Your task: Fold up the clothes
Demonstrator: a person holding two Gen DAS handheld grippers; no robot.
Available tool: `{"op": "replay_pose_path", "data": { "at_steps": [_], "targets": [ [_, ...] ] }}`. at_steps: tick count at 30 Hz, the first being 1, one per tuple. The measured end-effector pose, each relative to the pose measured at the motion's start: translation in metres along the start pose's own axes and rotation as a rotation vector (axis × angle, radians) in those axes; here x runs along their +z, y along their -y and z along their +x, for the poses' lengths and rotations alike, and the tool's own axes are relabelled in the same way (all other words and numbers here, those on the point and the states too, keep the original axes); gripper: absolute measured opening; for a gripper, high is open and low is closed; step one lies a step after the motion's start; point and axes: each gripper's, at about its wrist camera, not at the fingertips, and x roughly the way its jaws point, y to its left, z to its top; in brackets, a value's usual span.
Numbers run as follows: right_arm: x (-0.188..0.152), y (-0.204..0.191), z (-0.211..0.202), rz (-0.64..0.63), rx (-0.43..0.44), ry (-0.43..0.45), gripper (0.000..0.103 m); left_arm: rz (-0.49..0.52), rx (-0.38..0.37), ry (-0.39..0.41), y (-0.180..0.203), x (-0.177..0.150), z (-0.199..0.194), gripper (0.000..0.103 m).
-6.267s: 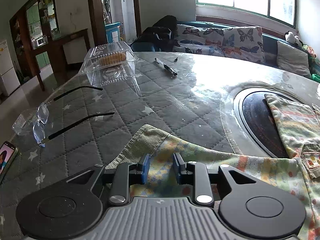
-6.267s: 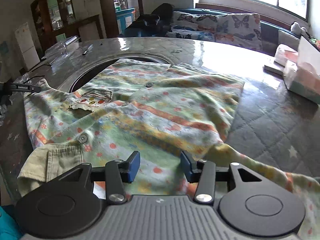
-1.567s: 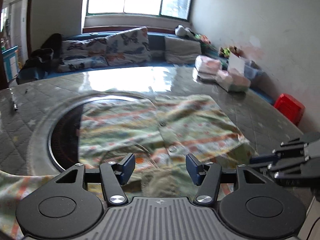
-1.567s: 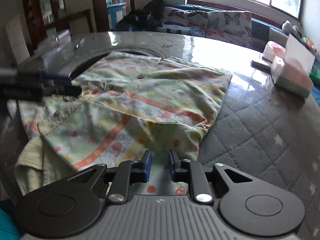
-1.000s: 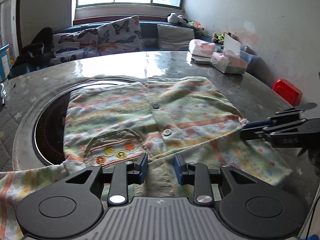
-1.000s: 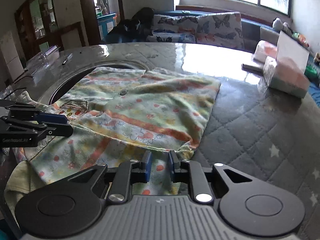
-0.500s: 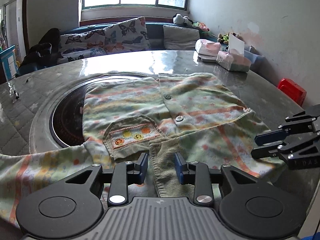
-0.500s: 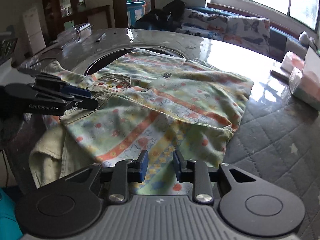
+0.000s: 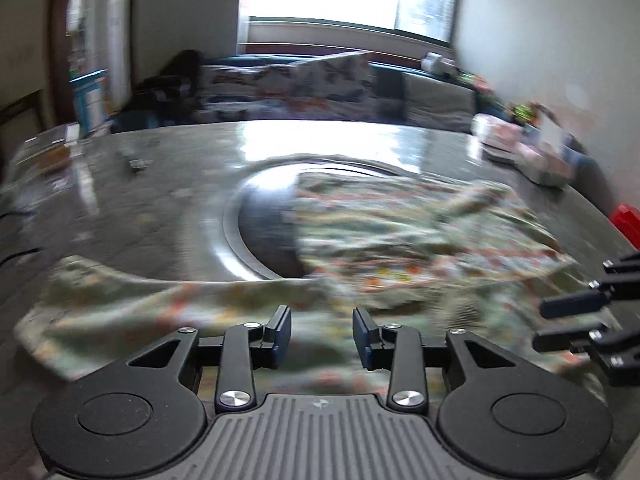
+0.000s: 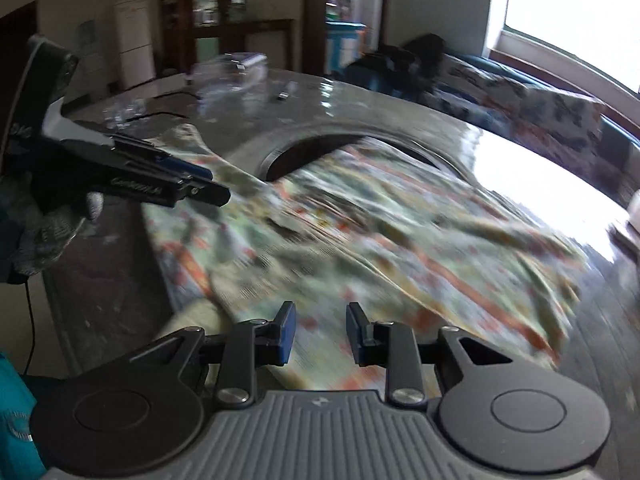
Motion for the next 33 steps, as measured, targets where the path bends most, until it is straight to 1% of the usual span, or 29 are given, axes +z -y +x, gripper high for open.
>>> {"op": "replay_pose_path", "data": {
  "at_steps": [3,6,11,15,18,20,27,33],
  "targets": [
    [0.009,-0.012,0.013,-0.033,0.037,0.006,0.027,-0.062,0.076,0.009,-0.029,-0.003,-0.006,0.038],
    [0.008,-0.02,0.03,-0.057,0.052,-0.035,0.027,-0.121,0.172,0.019,-0.06,-0.007,-0.014,0.038],
    [0.011,-0.019,0.027,-0.041,0.056,-0.025,0.027,-0.23,0.322,0.028,-0.112,-0.014,-0.025,0.038],
    [0.011,-0.015,0.021,-0.031,0.051,-0.017,0.027,-0.307,0.406,0.027,-0.142,-0.016,-0.025,0.038],
    [0.011,-0.014,0.019,-0.027,0.049,-0.016,0.027,-0.355,0.434,0.022,-0.158,-0.015,-0.022,0.038],
    [0.011,-0.013,0.018,-0.02,0.048,-0.011,0.027,-0.367,0.442,0.021,-0.161,-0.014,-0.02,0.038],
    [0.011,-0.008,0.012,0.006,0.042,0.008,0.028,-0.396,0.462,0.01,-0.163,-0.016,-0.013,0.038],
    [0.005,-0.004,0.008,0.032,0.029,0.011,0.028,-0.425,0.463,0.019,-0.163,-0.014,-0.011,0.036]
  ]
}}
